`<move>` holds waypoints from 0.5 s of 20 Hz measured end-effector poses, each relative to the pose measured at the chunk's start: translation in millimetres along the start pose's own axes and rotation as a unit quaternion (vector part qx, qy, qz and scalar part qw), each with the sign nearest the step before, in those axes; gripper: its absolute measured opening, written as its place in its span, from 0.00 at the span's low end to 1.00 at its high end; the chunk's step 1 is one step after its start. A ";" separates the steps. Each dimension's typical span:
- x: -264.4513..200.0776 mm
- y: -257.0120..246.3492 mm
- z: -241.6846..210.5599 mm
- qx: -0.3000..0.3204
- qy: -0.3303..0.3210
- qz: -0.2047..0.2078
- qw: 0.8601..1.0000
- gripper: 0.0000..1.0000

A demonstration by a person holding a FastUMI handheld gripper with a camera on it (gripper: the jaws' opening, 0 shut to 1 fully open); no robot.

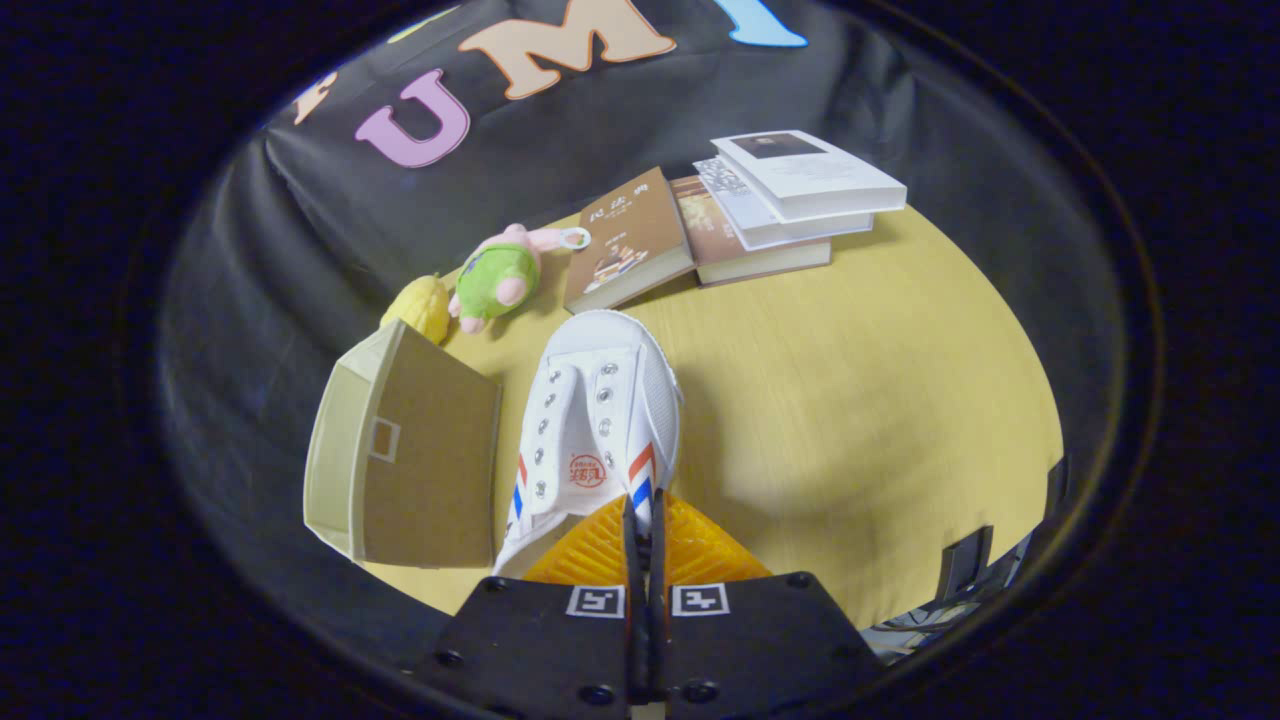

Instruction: Open the storage box then place both shoes into the box .Put the left shoe in first, then the right shoe, with the right side of both shoes facing outward in a uniform manner.

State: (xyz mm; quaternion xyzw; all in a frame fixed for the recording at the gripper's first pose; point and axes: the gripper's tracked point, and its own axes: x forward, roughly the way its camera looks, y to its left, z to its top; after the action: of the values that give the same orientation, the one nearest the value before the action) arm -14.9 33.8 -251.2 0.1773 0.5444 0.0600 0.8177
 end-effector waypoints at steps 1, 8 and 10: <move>-3.3 9.6 1.3 -0.001 -0.002 0.003 1.000 0.04; -17.9 85.5 20.9 -0.009 -0.020 0.031 0.999 0.04; -21.5 108.3 24.4 -0.013 -0.021 0.041 0.999 0.04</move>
State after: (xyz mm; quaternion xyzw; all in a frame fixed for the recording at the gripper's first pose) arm 9.1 122.7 -185.6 0.1898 0.5186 0.0965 0.8281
